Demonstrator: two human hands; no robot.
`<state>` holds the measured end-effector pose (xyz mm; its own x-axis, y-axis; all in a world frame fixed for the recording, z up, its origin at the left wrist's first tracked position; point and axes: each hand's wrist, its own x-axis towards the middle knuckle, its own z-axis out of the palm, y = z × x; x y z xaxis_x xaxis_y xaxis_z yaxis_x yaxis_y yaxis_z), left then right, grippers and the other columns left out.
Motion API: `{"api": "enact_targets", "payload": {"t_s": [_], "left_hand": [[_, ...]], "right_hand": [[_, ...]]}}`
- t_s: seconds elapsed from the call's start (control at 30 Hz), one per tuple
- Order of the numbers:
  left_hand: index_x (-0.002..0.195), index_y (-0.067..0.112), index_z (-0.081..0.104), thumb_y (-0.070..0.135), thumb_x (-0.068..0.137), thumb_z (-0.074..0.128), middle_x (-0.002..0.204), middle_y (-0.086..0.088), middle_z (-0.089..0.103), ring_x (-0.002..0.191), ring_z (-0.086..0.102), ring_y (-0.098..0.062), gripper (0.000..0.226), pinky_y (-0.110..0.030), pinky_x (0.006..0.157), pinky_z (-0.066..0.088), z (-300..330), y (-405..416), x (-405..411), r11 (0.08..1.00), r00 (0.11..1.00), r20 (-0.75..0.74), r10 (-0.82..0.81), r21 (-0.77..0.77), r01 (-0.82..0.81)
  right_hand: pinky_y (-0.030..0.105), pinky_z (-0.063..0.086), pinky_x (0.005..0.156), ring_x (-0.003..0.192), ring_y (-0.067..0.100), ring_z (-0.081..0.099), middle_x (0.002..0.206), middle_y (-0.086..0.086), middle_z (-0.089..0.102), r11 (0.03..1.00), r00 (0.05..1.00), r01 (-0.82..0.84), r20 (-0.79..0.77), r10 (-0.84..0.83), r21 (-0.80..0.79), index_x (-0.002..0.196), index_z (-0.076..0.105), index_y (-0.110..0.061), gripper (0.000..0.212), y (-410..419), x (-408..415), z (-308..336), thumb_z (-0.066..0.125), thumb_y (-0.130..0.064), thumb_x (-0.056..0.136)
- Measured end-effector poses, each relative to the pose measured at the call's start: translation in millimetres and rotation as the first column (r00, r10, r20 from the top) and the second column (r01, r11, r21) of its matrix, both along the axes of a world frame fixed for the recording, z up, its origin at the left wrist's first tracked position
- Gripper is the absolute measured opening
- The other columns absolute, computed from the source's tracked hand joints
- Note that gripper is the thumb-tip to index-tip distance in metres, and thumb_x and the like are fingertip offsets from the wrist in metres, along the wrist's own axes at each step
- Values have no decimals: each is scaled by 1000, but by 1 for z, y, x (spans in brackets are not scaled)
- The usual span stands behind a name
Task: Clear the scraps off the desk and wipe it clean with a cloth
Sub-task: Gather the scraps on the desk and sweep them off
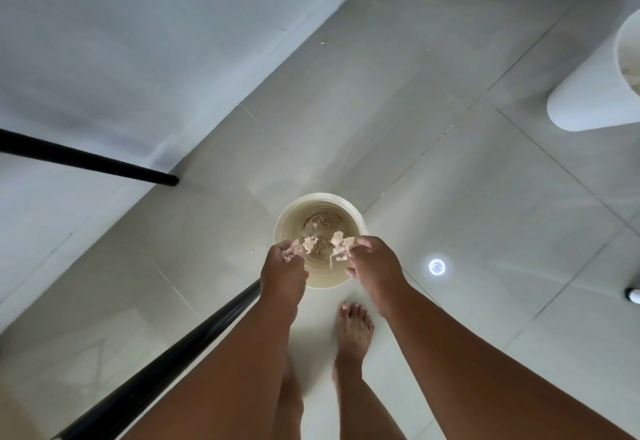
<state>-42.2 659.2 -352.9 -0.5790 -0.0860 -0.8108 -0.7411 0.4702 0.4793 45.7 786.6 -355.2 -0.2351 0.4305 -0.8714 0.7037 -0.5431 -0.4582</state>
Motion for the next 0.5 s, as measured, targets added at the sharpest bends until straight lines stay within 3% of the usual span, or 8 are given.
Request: {"api": "enact_targets", "payload": {"t_s": [0.17,0.3,0.5], "left_hand": [[124,31,58,7,94,52,113,0,65,89,65,-16,38,-42,92,61,7,-1,-4,999,1000,16,26,24,-26],[142,24,54,2,93,48,131,-12,61,92,64,-14,54,-44,97,59,18,1,-6,999,1000,17,25,30,-25],[139,26,56,5,91,47,122,-7,63,88,65,-13,53,-46,98,58,58,8,-4,999,1000,1,10,37,-10]], "right_hand": [[42,58,99,94,14,66,118,1,58,998,1000,19,-7,-19,-55,144,53,-21,47,-4,0,3,48,-16,98],[44,56,101,87,11,69,125,5,63,998,1000,20,-17,-21,-59,143,54,-22,47,-4,2,15,50,-18,97],[51,58,96,92,12,70,134,6,63,998,999,17,-26,-18,-55,141,55,-28,45,-5,2,58,50,-20,97]]}}
